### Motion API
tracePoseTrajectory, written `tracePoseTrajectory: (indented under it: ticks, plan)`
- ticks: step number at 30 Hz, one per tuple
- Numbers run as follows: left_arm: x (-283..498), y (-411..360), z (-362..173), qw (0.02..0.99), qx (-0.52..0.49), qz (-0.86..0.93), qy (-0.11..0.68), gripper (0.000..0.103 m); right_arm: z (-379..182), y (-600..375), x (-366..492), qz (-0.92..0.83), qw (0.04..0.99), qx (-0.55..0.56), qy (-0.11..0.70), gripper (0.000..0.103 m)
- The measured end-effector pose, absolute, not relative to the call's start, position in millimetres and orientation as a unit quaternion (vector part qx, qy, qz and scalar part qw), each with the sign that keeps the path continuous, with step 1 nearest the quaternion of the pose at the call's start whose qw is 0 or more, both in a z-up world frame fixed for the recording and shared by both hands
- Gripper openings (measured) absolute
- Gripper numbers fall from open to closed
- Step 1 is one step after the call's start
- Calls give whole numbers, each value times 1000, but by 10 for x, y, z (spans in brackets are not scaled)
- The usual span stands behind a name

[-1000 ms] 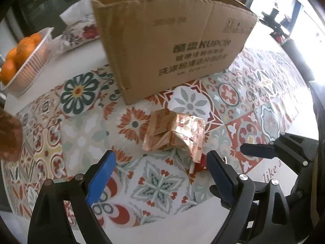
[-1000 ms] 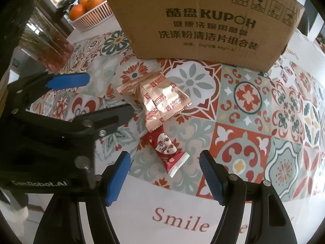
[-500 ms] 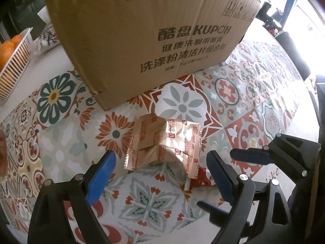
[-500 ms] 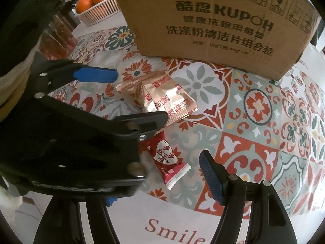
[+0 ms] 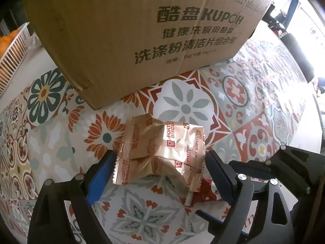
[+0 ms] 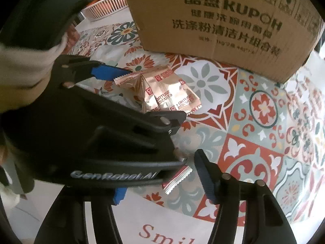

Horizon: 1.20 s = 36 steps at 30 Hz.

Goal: Organize soft objects
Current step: 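Grasp a gold biscuit packet with the left tool while the right tool grasps the small red candy, then lift the biscuit packet and red candy and carry them over the box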

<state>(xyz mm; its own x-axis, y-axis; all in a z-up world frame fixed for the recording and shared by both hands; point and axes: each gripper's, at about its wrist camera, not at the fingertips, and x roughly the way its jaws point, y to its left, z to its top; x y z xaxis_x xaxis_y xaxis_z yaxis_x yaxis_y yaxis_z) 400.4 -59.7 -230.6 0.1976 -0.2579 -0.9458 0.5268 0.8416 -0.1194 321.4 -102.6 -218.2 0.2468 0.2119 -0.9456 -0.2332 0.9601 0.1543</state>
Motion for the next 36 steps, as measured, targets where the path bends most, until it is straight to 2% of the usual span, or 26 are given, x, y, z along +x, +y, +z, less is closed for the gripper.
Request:
tracePoseTrajectory:
  ticks: [1,5,11,12,16,22,36]
  plan:
    - [4006,-619,-2318,766,117,-255,578,87,-2188,-1006,3205,140,792,-16,594,58]
    - [4006,-624,-2360,775,127,-243,570,78,-2211,-958,3201,131,798,-33,588,41]
    - [3997,-552,-2327,781,119,-237,566,60,-2240,-994,3179,113,807,-33,579,31]
    - [4007,-516,-2311,780,114,-237,568,59,-2244,-995,3181,109,808,-35,578,25]
    - [3988,-414,-2267,783,103,-228,570,51,-2249,-1041,3200,96,810,-31,578,25]
    - [3920,-367,-2243,785,88,-221,572,47,-2195,-1237,3211,81,815,-20,573,25]
    - [3550,-114,-1775,813,84,-187,544,45,-1910,-1309,2978,76,832,-3,550,25]
